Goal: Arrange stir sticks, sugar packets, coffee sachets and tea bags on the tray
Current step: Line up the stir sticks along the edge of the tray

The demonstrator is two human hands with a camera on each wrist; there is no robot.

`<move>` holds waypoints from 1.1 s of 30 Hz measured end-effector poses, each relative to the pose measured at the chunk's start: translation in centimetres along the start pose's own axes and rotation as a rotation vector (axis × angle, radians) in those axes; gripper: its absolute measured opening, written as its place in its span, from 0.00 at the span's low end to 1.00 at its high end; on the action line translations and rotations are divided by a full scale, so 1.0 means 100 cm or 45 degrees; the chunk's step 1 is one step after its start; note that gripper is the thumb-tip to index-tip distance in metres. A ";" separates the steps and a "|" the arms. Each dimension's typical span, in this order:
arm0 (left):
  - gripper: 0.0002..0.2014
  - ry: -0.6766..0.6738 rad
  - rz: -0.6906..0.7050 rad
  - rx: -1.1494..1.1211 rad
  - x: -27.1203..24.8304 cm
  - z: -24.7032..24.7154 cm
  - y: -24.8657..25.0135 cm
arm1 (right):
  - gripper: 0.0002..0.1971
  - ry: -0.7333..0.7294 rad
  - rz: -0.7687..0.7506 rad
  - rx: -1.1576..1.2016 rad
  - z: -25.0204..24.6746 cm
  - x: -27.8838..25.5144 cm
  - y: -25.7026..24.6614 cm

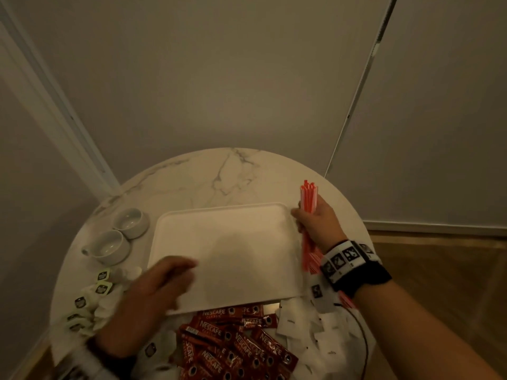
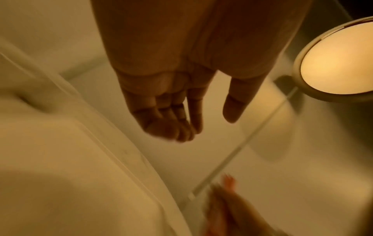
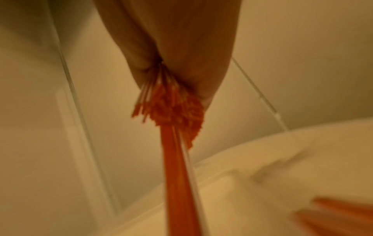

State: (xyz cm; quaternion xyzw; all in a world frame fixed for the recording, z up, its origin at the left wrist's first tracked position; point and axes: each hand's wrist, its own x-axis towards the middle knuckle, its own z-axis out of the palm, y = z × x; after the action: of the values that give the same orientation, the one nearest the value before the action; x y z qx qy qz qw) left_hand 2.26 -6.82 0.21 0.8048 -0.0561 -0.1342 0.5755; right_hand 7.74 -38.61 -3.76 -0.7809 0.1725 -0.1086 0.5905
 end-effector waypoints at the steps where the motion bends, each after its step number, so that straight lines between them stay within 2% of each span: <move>1: 0.12 -0.143 0.051 0.019 0.013 0.019 0.004 | 0.07 0.030 -0.022 0.122 0.013 0.000 -0.003; 3: 0.23 -0.304 0.083 0.137 0.043 0.051 0.005 | 0.08 0.054 -0.056 0.226 0.035 0.002 -0.002; 6: 0.35 -0.427 0.030 0.258 0.093 0.092 0.002 | 0.10 0.041 -0.117 0.261 0.063 0.004 0.007; 10: 0.38 -0.449 -0.123 0.029 0.140 0.114 -0.005 | 0.08 0.059 -0.175 0.190 0.084 0.005 0.027; 14: 0.49 -0.464 -0.195 -0.258 0.157 0.121 -0.021 | 0.12 0.018 -0.081 0.228 0.095 0.006 0.038; 20: 0.43 -0.505 -0.181 -0.471 0.159 0.130 -0.024 | 0.10 -0.037 -0.040 0.161 0.095 0.011 0.046; 25: 0.46 -0.454 -0.130 -0.481 0.165 0.134 -0.023 | 0.09 0.034 -0.166 0.150 0.094 0.016 0.039; 30: 0.48 -0.473 -0.075 -0.392 0.166 0.131 -0.027 | 0.11 -0.018 -0.113 0.105 0.098 0.016 0.050; 33: 0.49 -0.450 -0.135 -0.442 0.165 0.134 -0.033 | 0.14 -0.072 -0.107 0.121 0.099 0.016 0.056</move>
State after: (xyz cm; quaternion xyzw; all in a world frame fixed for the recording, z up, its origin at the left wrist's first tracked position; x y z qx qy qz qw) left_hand 14.09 -21.95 -9.44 0.6599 -0.0895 -0.3103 0.6784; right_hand 12.09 -31.85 -11.95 -0.7613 0.1176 -0.1193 0.6264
